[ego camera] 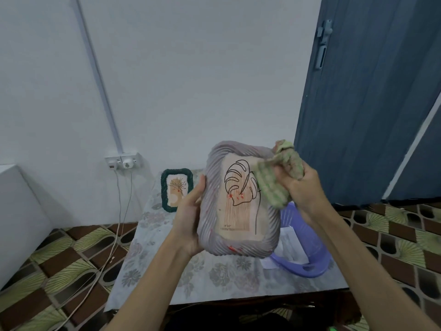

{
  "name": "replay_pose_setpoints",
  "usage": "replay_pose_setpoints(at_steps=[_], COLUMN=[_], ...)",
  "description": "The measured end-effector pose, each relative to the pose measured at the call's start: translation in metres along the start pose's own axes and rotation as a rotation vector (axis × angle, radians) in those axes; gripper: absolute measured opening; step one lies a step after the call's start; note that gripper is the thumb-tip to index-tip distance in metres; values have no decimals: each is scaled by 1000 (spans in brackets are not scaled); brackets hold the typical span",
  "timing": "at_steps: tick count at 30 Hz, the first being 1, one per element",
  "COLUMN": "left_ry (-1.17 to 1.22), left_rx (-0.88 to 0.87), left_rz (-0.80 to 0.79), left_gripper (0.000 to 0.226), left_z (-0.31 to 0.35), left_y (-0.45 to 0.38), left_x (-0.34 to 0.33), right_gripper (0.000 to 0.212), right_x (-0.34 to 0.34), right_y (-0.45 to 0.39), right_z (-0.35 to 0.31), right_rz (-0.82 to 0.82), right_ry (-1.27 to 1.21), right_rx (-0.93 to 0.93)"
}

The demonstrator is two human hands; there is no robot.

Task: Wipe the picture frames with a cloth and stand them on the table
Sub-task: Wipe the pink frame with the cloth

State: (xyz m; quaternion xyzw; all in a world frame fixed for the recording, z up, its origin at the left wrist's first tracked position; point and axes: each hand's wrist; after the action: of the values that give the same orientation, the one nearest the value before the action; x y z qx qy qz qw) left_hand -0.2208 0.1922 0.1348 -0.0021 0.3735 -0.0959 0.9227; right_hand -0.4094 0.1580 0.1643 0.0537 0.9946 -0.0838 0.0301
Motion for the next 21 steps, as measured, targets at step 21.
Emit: replay_pose_setpoints(at_steps=[21], left_ry=[-7], left_rx=[-13], left_rz=[34], left_gripper=[57], left_z=[-10], left_y=[-4], left_x=[-7], right_gripper=[20], right_x=[-2], right_y=[-7], right_z=[-6], right_rz=[157], right_ry=[9], right_rx=[-8])
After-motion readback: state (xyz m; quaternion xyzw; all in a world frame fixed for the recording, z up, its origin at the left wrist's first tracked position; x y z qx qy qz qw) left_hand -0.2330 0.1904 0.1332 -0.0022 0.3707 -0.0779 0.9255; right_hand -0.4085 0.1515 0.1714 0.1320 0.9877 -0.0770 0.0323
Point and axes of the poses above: each hand's wrist, its own y-axis away from the middle knuckle, its own x-axis out of the back of the hand, z = x × y, and after that the axes turned 9 degrees about -x, right-handed
